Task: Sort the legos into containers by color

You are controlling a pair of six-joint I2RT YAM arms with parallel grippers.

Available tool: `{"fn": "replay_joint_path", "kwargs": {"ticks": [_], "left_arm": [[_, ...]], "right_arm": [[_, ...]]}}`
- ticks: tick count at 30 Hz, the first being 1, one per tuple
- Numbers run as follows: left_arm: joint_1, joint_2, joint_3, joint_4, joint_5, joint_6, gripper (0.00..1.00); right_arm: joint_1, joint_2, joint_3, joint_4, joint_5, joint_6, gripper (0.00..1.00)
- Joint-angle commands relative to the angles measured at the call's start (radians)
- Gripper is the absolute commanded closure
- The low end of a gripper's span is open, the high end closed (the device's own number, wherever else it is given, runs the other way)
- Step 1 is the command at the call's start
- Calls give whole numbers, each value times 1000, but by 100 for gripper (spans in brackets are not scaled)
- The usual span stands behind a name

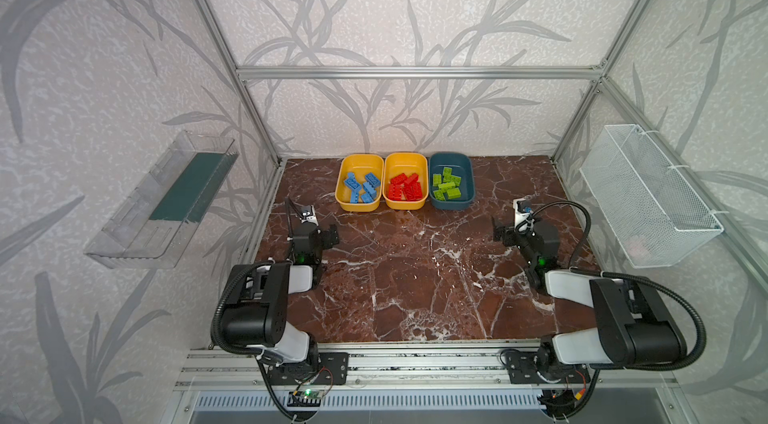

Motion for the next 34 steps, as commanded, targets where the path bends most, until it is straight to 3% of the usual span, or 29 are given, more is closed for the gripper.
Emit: {"fn": "replay_joint_path", "kwargs": {"ticks": [1,2,5,9,34], "left_arm": [[-3,-10,18,16,5,18,1],[-3,-10,19,16,5,20,1],[-2,-10,17,15,6,19,1],[-2,-11,19,17,5,19,1],[-3,-10,19,16,6,18,1]], "right_arm": [[5,142,-68,257,30,17,1],[6,146,-84,278,39,17,1],[3,94,-27,88,102,43,1],[25,116,-9,95,148,26,1],[29,118,14,54,88,-3,1]]}}
